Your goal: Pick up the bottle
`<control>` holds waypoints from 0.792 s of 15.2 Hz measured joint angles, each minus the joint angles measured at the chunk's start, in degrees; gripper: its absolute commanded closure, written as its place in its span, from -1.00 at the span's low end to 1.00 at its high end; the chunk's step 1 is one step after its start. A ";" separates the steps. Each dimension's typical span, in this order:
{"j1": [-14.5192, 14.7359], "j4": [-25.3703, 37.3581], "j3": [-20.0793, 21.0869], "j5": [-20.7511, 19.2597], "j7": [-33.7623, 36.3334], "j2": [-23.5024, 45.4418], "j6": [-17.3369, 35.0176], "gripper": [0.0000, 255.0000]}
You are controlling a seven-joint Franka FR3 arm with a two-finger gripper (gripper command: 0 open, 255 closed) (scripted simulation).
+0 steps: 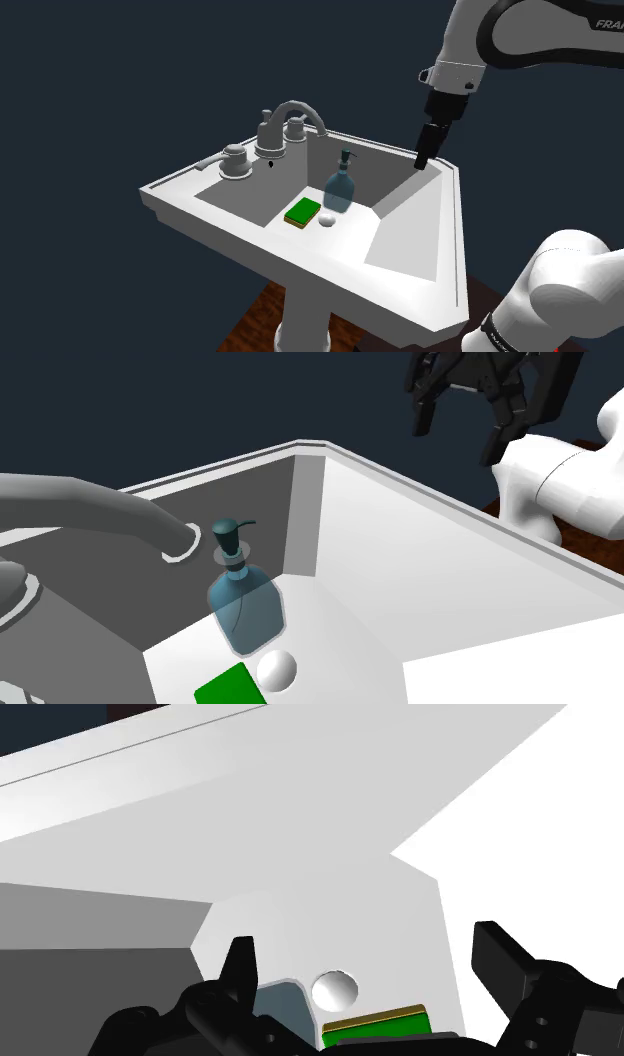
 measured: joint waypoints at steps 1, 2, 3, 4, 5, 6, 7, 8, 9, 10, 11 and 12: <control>0.00 0.00 0.00 0.00 0.00 0.00 0.00 -1.00; -0.08 0.71 -0.09 -0.01 -0.09 1.39 0.35 -1.00; -0.22 1.52 -0.32 -0.07 -0.33 3.24 0.76 -1.00; -0.34 3.12 -0.45 -0.04 -0.43 5.70 0.90 -1.00; -0.43 5.27 -0.50 0.04 -0.42 8.62 0.91 -1.00; -0.56 7.01 -0.69 0.03 -0.60 11.38 1.12 -1.00; -0.71 9.07 -0.92 0.02 -0.83 14.34 1.19 -1.00; -0.88 10.80 -1.19 -0.02 -1.12 17.04 1.33 -1.00; -1.03 12.27 -1.43 -0.02 -1.41 19.74 1.74 -1.00; -1.08 14.48 -1.49 0.09 -1.42 22.81 1.78 -1.00; -1.18 16.47 -1.65 0.15 -1.56 25.46 1.57 -1.00; -1.31 18.51 -1.86 0.19 -1.80 27.95 1.19 -1.00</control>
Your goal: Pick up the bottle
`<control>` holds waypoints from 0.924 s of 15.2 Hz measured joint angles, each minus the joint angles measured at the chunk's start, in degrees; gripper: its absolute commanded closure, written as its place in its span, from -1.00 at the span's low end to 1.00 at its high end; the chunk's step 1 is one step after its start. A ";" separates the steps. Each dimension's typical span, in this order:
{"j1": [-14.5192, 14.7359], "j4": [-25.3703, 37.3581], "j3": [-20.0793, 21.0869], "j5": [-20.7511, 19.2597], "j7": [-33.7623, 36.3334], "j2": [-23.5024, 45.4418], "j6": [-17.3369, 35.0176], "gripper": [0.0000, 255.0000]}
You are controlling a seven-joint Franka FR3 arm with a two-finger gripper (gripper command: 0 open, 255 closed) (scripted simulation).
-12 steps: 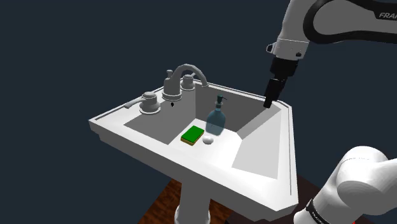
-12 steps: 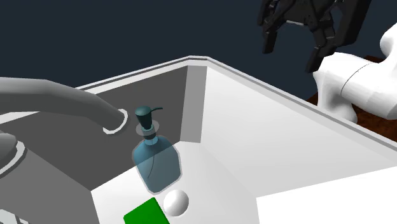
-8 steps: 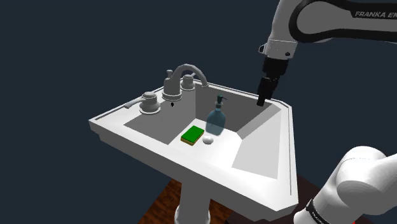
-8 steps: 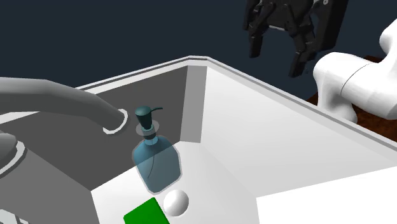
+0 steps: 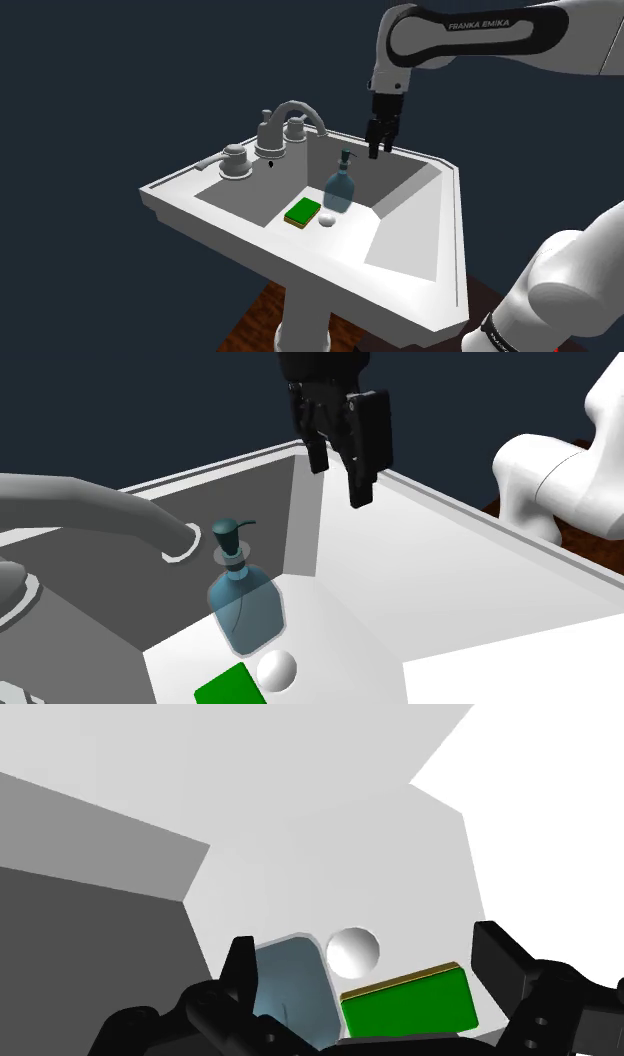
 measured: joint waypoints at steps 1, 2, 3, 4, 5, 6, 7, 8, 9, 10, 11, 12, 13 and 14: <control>-0.14 2.90 -0.22 0.05 -0.21 3.07 -0.64 -1.00; -0.20 5.11 -0.31 0.16 -0.27 5.76 -1.00 -1.00; -0.22 7.66 -0.34 0.30 -0.24 8.83 -1.28 -1.00; -0.32 10.06 -0.46 0.41 -0.38 11.68 -1.69 -1.00; -0.34 13.04 -0.48 0.55 -0.29 14.51 -2.68 -1.00; -0.45 15.38 -0.60 0.67 -0.43 17.12 -3.22 -1.00; -0.75 19.15 -0.87 0.70 -0.85 20.33 -4.63 -1.00; -0.76 21.73 -0.87 0.88 -0.71 22.96 -5.41 -1.00; -0.81 24.56 -0.89 1.04 -0.70 25.84 -6.19 -1.00; -0.89 28.33 -0.92 1.18 -0.67 29.28 -7.34 -1.00; -1.03 31.86 -0.97 1.32 -0.72 32.48 -8.50 -1.00; -1.16 33.67 -1.03 1.36 -0.83 34.14 -9.13 -1.00; -1.19 33.85 -1.05 1.38 -0.88 34.82 -8.86 -1.00; -1.17 33.98 -1.03 1.40 -0.88 35.40 -8.50 -1.00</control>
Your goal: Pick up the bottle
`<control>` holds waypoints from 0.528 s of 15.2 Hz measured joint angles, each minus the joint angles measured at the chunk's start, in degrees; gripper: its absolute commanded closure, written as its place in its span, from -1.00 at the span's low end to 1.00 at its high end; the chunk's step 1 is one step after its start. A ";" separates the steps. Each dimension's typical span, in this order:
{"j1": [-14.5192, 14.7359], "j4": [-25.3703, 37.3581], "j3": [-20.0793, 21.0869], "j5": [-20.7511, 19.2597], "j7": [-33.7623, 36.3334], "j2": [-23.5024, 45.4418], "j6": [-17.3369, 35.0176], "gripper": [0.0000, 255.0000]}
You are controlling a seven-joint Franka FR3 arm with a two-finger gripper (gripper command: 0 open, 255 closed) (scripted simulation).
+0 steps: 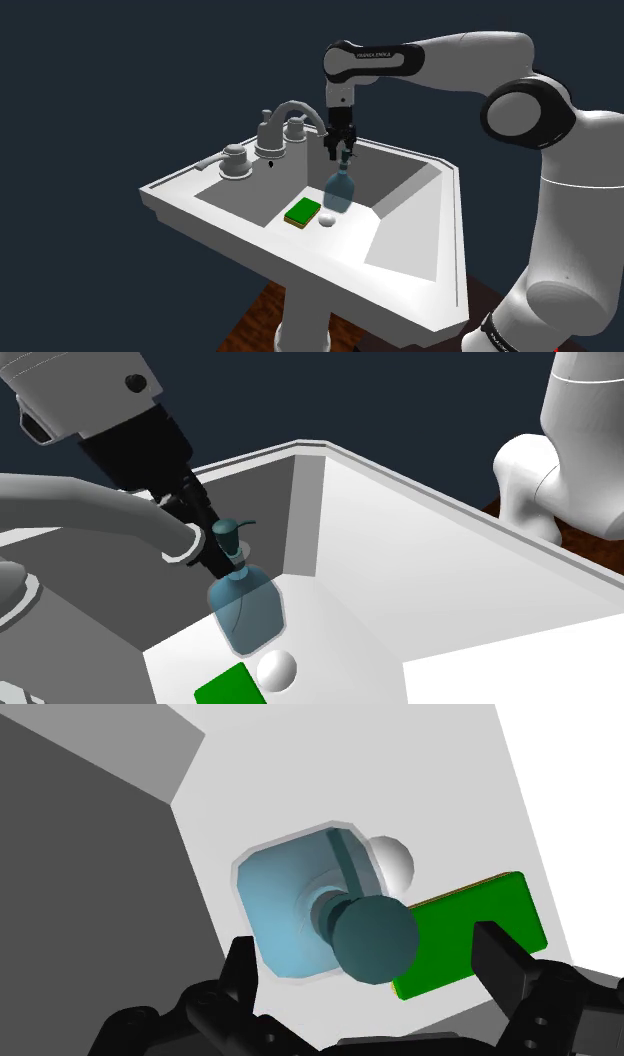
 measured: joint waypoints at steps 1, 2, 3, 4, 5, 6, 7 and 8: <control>-0.05 -1.02 -0.03 -0.01 -0.16 -0.11 0.85 -1.00; -0.10 -2.09 -0.07 -0.03 -0.33 -0.24 1.75 -1.00; -0.11 -2.79 -0.09 -0.04 -0.42 -0.15 2.52 -1.00; -0.12 -3.36 -0.10 -0.05 -0.50 0.02 3.26 -1.00; -0.06 -3.82 -0.07 -0.03 -0.45 0.03 3.72 -1.00; -0.03 -4.15 -0.06 -0.03 -0.45 0.06 4.09 -1.00; -0.03 -4.26 -0.06 -0.03 -0.47 0.11 4.25 1.00; -0.03 -4.33 -0.06 -0.03 -0.48 0.13 4.35 1.00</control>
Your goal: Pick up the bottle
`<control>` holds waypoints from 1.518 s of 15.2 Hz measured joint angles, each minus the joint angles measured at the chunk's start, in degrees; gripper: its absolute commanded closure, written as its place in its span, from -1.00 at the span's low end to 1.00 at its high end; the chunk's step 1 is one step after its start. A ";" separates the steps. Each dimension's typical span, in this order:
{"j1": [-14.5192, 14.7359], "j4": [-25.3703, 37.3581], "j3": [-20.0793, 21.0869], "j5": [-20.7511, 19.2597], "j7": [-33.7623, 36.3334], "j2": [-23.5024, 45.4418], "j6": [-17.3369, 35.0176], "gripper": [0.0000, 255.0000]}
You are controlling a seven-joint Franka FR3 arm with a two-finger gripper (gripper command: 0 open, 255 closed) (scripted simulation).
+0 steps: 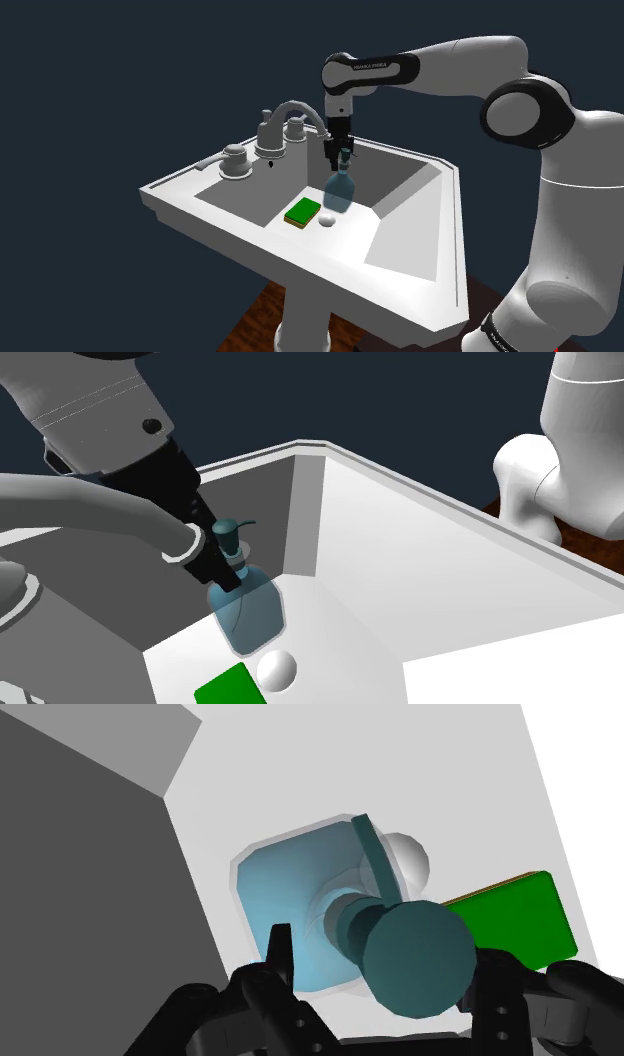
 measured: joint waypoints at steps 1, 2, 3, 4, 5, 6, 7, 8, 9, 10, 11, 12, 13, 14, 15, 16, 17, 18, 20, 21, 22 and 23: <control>0.00 -0.03 0.00 0.00 0.00 -0.01 0.05 1.00; 0.00 -0.06 0.00 0.00 -0.01 -0.02 0.09 1.00; 0.00 -0.06 0.00 0.00 -0.01 -0.03 0.10 1.00; 0.00 -0.08 0.00 0.00 -0.01 -0.04 0.11 1.00; 0.00 -0.08 0.00 0.00 -0.01 -0.05 0.11 1.00; 0.00 -0.09 0.00 0.00 -0.01 -0.05 0.12 1.00; 0.00 -0.08 0.00 0.00 -0.01 -0.05 0.11 1.00; 0.00 -0.08 0.00 0.00 -0.01 -0.04 0.11 1.00; -0.01 -0.08 0.00 0.00 -0.02 -0.05 0.09 1.00; 0.00 0.30 0.00 0.00 0.03 -0.06 -0.34 1.00; -0.01 0.96 0.00 0.00 0.08 -0.05 -1.00 1.00; -0.03 1.49 0.00 0.00 0.10 -0.03 -1.52 1.00; -0.02 2.30 0.01 0.01 0.20 -0.03 -2.32 1.00; -0.01 2.95 0.03 0.02 0.29 -0.14 -3.07 1.00; 0.00 3.71 0.04 0.04 0.37 -0.09 -3.78 1.00; -0.02 4.44 0.04 0.04 0.41 -0.07 -4.48 1.00; -0.05 5.44 0.03 0.05 0.45 0.03 -5.39 1.00; -0.09 6.54 0.02 0.04 0.48 0.30 -6.22 1.00; -0.06 8.01 0.05 0.08 0.67 0.37 -7.61 1.00; -0.06 9.43 0.07 0.09 0.79 0.69 -8.69 1.00; -0.08 10.49 0.07 0.10 0.83 0.90 -9.53 1.00; -0.16 11.24 0.04 0.09 0.80 0.88 -10.33 1.00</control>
